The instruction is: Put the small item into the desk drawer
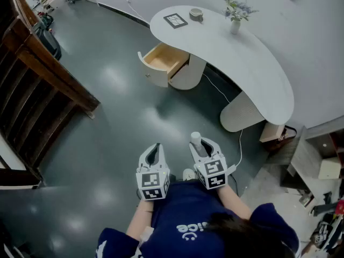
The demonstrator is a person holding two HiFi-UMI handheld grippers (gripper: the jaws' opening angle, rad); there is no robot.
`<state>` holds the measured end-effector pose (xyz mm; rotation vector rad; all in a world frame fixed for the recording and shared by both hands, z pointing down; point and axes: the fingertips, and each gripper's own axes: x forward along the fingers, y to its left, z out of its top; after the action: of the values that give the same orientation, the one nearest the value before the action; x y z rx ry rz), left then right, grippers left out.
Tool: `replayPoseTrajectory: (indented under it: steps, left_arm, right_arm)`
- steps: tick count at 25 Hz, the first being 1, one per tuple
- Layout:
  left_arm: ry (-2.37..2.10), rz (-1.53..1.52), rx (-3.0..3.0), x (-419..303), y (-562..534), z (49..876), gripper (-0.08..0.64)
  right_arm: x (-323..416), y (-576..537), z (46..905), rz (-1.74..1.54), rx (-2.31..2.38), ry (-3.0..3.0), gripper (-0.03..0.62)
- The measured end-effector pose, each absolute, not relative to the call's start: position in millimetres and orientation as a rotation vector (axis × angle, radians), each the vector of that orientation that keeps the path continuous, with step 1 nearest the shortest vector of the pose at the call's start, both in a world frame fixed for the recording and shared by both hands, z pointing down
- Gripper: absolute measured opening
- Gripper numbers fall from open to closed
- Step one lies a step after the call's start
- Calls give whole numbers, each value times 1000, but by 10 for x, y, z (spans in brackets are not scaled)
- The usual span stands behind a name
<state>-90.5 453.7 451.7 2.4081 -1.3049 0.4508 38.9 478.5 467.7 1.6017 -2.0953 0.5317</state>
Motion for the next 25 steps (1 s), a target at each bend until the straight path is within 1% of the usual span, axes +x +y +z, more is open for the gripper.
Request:
replayPoseTrajectory:
  steps: [4, 18, 25]
  left_arm:
    - [-1300, 454, 2421, -1024, 4478, 4550, 3]
    - [-1224, 429, 2486, -1427, 3998, 4566, 3]
    - [-1204, 418, 2488, -1538, 3830, 4603, 3]
  right_arm:
    - [310, 4697, 4713, 499, 1610, -2069, 149]
    - [-39, 4305, 4793, 562, 1752, -2014, 152]
    - [-84, 4203, 4799, 572, 1786, -1982, 152]
